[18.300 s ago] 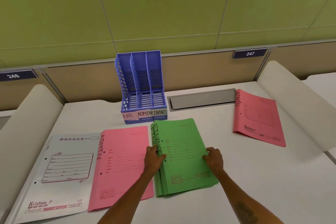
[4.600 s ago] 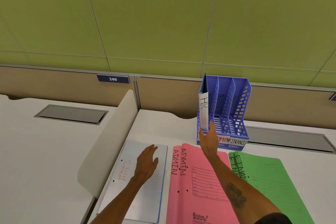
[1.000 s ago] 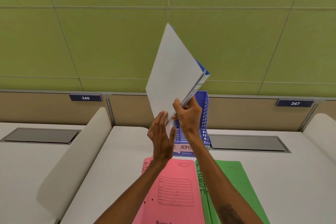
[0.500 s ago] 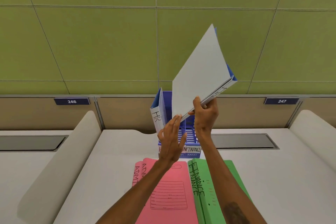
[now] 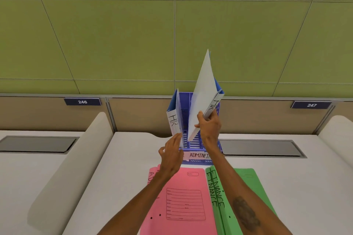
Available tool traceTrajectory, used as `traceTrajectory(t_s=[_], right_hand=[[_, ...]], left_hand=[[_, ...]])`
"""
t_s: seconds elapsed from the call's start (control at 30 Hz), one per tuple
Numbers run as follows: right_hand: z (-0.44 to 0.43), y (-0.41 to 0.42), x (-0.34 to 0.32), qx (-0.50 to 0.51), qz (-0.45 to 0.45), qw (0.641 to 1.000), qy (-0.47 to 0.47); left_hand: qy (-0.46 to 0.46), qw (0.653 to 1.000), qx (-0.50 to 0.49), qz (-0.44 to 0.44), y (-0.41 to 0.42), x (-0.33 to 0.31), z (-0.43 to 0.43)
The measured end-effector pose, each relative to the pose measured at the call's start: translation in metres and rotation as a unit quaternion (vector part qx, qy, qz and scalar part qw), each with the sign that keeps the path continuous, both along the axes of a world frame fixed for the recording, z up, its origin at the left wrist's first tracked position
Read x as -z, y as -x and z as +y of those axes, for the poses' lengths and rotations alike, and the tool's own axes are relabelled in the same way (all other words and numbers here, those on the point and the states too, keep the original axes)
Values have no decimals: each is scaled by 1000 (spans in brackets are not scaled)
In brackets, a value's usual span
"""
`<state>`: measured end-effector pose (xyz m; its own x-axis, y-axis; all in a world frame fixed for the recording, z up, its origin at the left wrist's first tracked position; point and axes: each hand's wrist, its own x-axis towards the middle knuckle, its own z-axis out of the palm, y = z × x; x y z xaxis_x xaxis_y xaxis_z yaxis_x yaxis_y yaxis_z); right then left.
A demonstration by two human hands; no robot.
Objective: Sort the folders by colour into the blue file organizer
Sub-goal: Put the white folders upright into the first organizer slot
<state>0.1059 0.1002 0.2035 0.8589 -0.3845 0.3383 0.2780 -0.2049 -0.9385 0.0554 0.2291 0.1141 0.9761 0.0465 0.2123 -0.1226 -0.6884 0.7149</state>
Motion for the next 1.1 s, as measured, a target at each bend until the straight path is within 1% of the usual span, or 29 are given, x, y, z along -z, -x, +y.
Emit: traceTrajectory(t_s=[0.1,0.27,0.37,0.53,0.63,0.8,1.1], right_hand=[[8,-4,11,29,-14,999,22],[27,3,16,91,-102,990,35],[35,2,8,102,-132,985,51],[41,0,4,90,-144,984,51],[41,-6,8,77,-115,989,52],[39,-22,33,45,-24,996,77],[36,-36,86,0,66,991,116]], left_hand=[[-9,1000,-14,20,2,9,17],[-65,995,-30,69,-1,30,38],[-79,992,-33,90,-4,41,44],[-81,992,-32,95,-6,45,46],[-81,992,-31,97,-8,50,49],[-92,990,-31,105,-7,59,57],[-91,986,-50,133,9,81,79]])
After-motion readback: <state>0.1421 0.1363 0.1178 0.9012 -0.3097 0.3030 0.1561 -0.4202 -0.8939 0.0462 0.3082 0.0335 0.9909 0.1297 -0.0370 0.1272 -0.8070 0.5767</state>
